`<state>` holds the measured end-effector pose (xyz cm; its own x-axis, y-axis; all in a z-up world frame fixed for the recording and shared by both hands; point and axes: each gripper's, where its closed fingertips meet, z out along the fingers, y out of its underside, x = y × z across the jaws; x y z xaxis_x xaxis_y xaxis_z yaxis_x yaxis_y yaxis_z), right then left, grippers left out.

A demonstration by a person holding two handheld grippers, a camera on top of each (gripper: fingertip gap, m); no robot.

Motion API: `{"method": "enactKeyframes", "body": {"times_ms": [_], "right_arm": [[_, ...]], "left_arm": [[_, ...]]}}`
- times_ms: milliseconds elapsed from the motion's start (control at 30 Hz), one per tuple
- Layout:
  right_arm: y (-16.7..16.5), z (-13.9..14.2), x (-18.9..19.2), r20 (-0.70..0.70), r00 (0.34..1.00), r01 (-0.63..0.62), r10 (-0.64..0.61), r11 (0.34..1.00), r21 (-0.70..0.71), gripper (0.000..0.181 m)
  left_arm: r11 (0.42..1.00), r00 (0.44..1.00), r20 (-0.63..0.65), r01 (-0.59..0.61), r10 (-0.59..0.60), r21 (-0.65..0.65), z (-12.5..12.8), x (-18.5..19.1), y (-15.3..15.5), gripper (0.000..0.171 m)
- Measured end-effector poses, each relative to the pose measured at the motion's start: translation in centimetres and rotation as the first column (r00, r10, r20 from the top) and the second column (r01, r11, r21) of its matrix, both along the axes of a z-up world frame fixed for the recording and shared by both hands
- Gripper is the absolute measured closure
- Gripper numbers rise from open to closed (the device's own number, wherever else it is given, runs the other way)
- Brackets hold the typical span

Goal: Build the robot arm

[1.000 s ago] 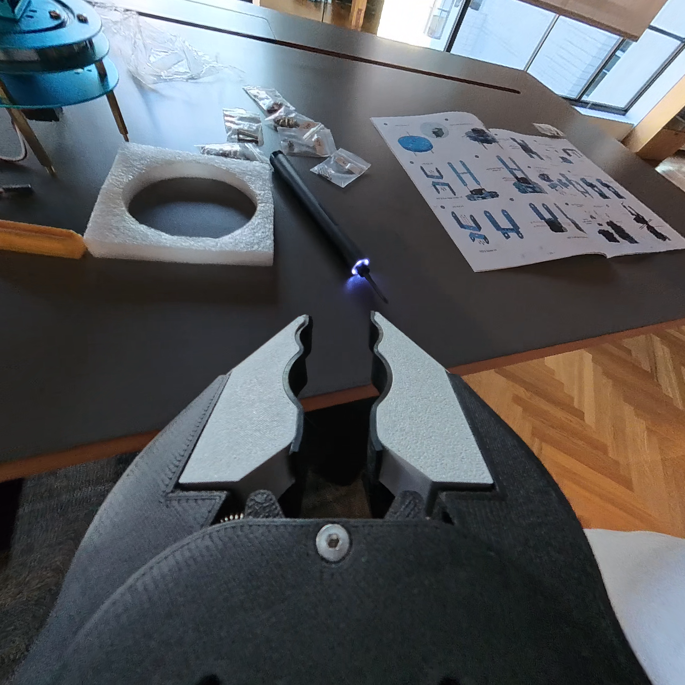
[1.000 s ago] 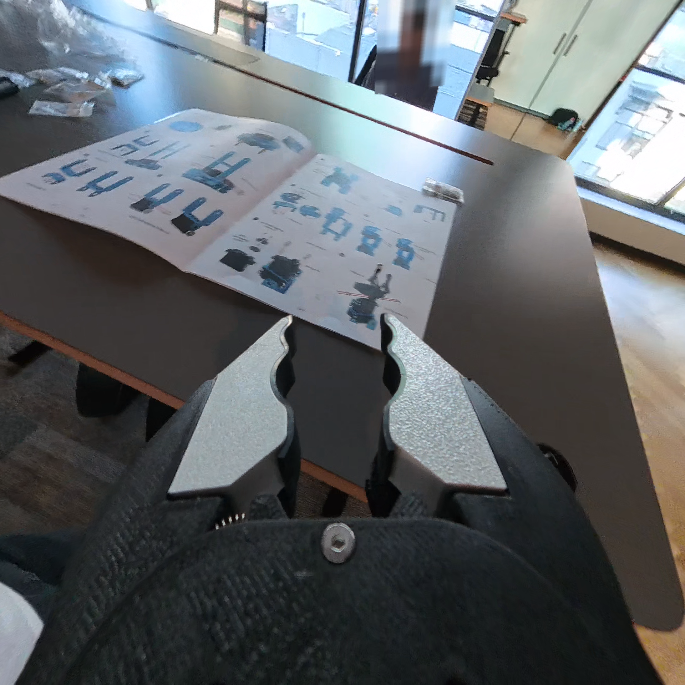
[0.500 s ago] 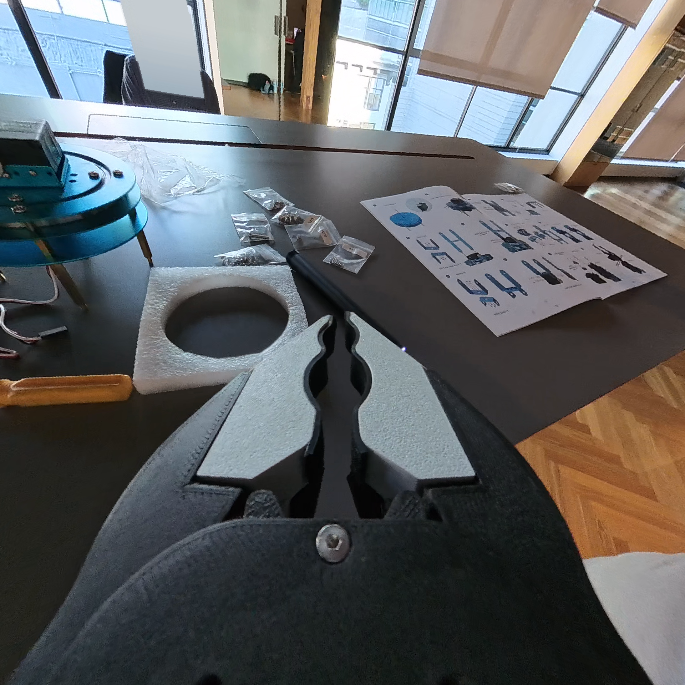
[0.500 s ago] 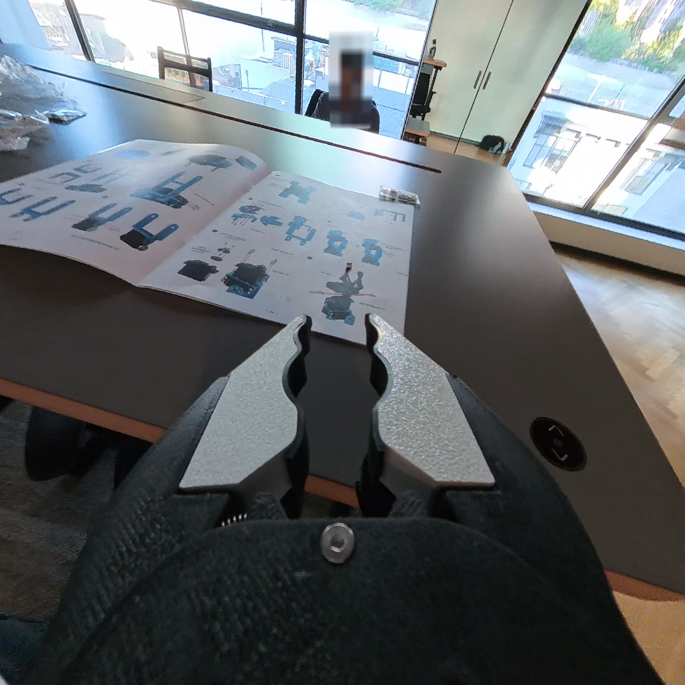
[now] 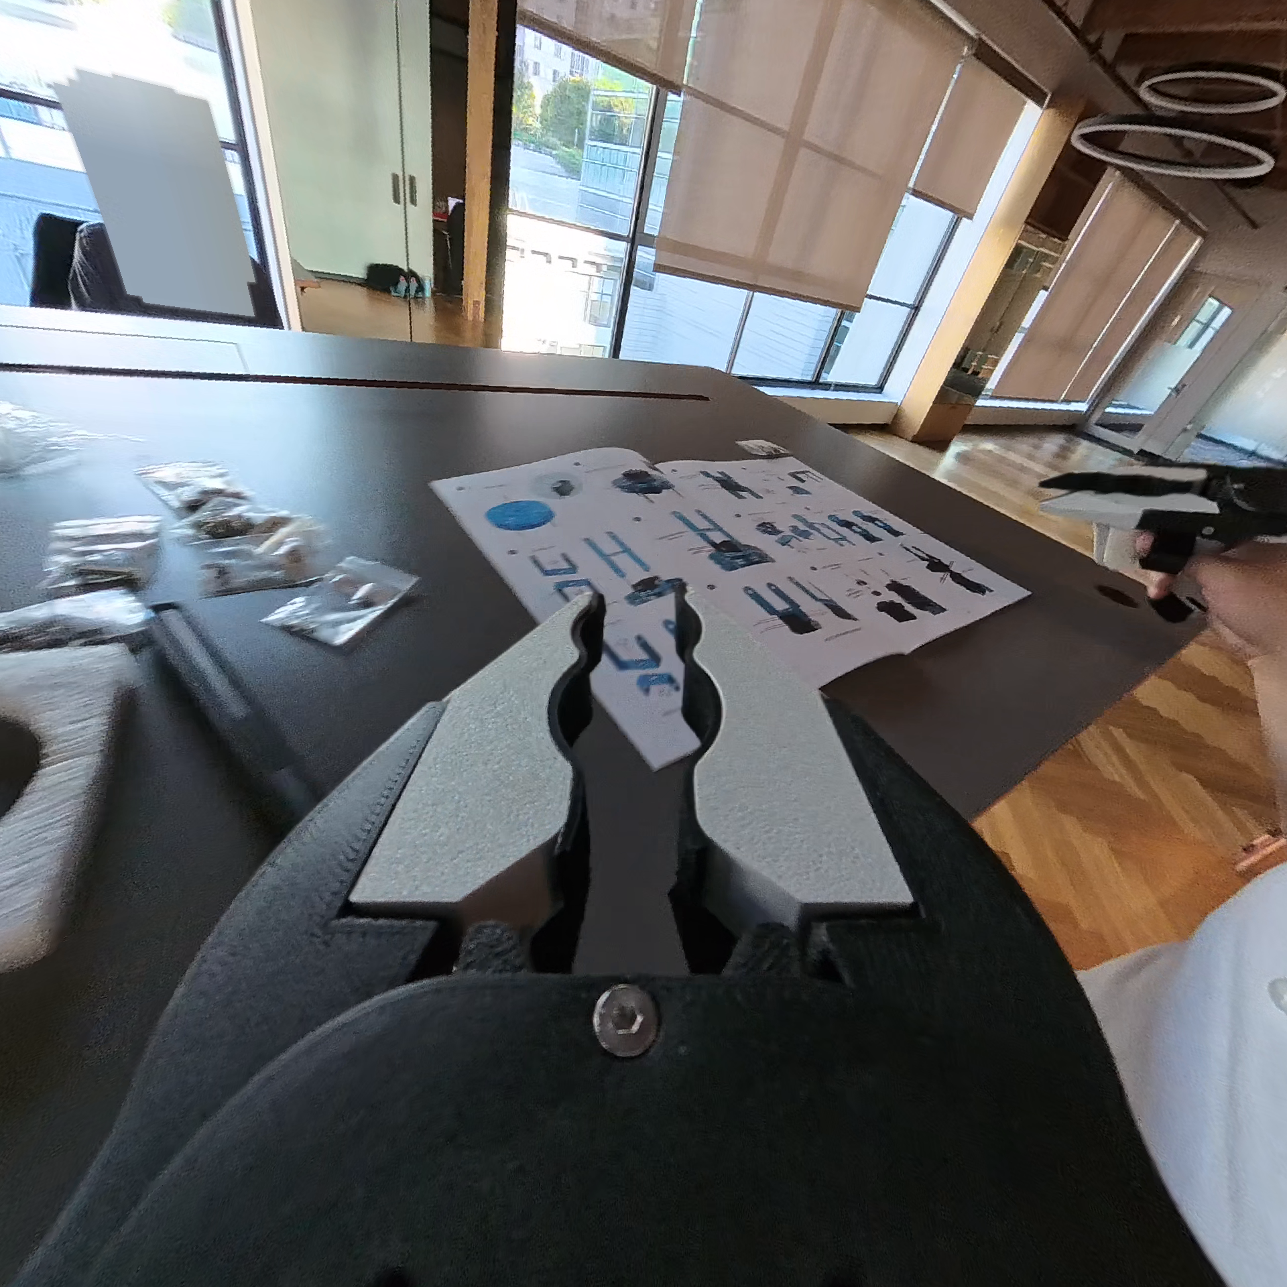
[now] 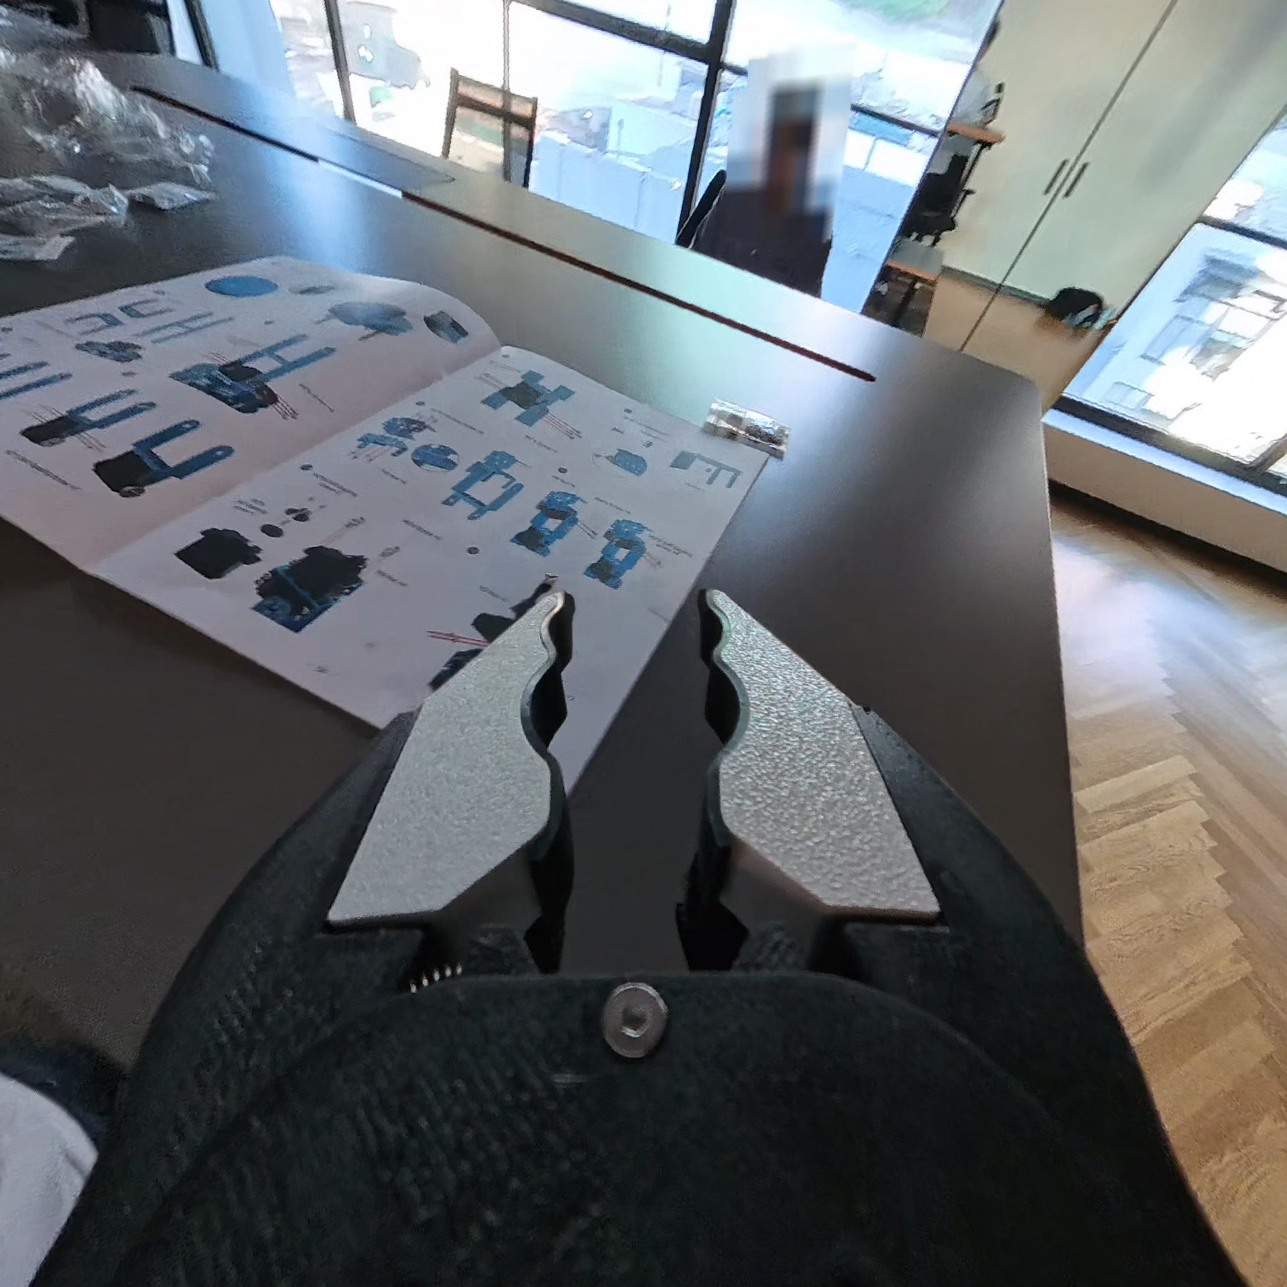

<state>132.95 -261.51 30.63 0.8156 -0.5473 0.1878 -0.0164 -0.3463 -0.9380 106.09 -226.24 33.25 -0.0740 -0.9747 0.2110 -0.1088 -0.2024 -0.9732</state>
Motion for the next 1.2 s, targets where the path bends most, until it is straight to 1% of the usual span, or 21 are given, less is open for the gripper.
{"method": "enactKeyframes", "body": {"times_ms": [100,167,233,300,367,433,500,567,633,700,800,900,967,1033,1067,1200], "right_arm": [[0.7,0.0,2.4,-0.018,0.998,-0.058,0.058,0.998,-0.012,0.14],[1.7,0.1,3.7,-0.058,0.993,-0.108,0.108,0.994,-0.01,0.134],[2.9,0.2,5.1,-0.083,0.985,-0.15,0.15,0.989,0.004,0.126],[4.0,0.1,6.3,-0.085,0.981,-0.176,0.177,0.984,0.015,0.118],[4.8,-0.4,7.0,-0.088,0.979,-0.184,0.185,0.983,0.022,0.112],[5.2,-0.7,6.8,-0.109,0.974,-0.194,0.198,0.98,0.049,0.111],[5.1,-0.4,7.0,-0.049,0.983,-0.172,0.175,0.983,0.058,0.112],[4.5,-0.2,8.2,0.041,0.995,-0.097,0.096,0.995,0.011,0.112],[4.3,0.0,8.9,0.057,0.996,-0.062,0.062,0.998,0.006,0.112],[4.0,-0.4,9.7,0.003,1.0,-0.018,0.018,1.0,0.02,0.109],[3.1,-1.6,11.1,-0.071,0.997,0.036,-0.035,0.999,0.012,0.102],[2.7,-1.9,11.6,-0.129,0.99,0.056,-0.051,0.998,0.038,0.094],[2.8,-1.7,11.6,-0.138,0.989,0.056,-0.046,0.996,0.066,0.091],[3.3,-1.5,11.2,-0.144,0.989,0.036,-0.023,0.996,0.087,0.092],[3.4,-1.6,11.1,-0.139,0.99,0.035,-0.024,0.997,0.075,0.092],[3.3,-2.1,11.4,-0.14,0.989,0.058,-0.051,0.997,0.043,0.092]], "left_arm": [[0.998,0.999,0.028,-0.041,0.04,0.038,-0.4,3.4,-2.1,0.144],[0.995,0.998,0.013,-0.067,0.067,0.073,-1.0,5.4,-2.9,0.136],[0.986,0.994,-0.004,-0.111,0.112,0.127,-1.3,6.6,-2.8,0.128],[0.972,0.987,0.01,-0.162,0.163,0.17,-1.1,7.4,-2.4,0.124],[0.968,0.984,-0.005,-0.177,0.181,0.176,-1.4,8.0,-2.0,0.12],[0.965,0.978,-0.028,-0.2,0.207,0.168,-1.7,8.4,-1.3,0.116],[0.961,0.972,-0.036,-0.222,0.231,0.166,-1.9,8.6,-0.5,0.115],[0.952,0.963,-0.032,-0.259,0.267,0.16,-1.8,8.7,0.5,0.11],[0.953,0.96,-0.036,-0.272,0.279,0.137,-1.9,9.1,1.3,0.107],[0.95,0.954,-0.06,-0.283,0.293,0.131,-2.2,9.7,2.0,0.104],[0.939,0.943,-0.095,-0.303,0.32,0.163,-2.7,10.6,2.9,0.101],[0.936,0.936,-0.121,-0.31,0.331,0.17,-3.1,11.1,3.4,0.097],[0.942,0.94,-0.115,-0.306,0.322,0.141,-3.1,11.0,3.5,0.096],[0.944,0.944,-0.083,-0.311,0.32,0.107,-2.6,10.7,3.6,0.099],[0.947,0.946,-0.076,-0.308,0.314,0.089,-2.5,10.7,3.7,0.102],[0.958,0.953,-0.101,-0.284,0.287,0.035,-2.9,10.8,3.8,0.102]]}}
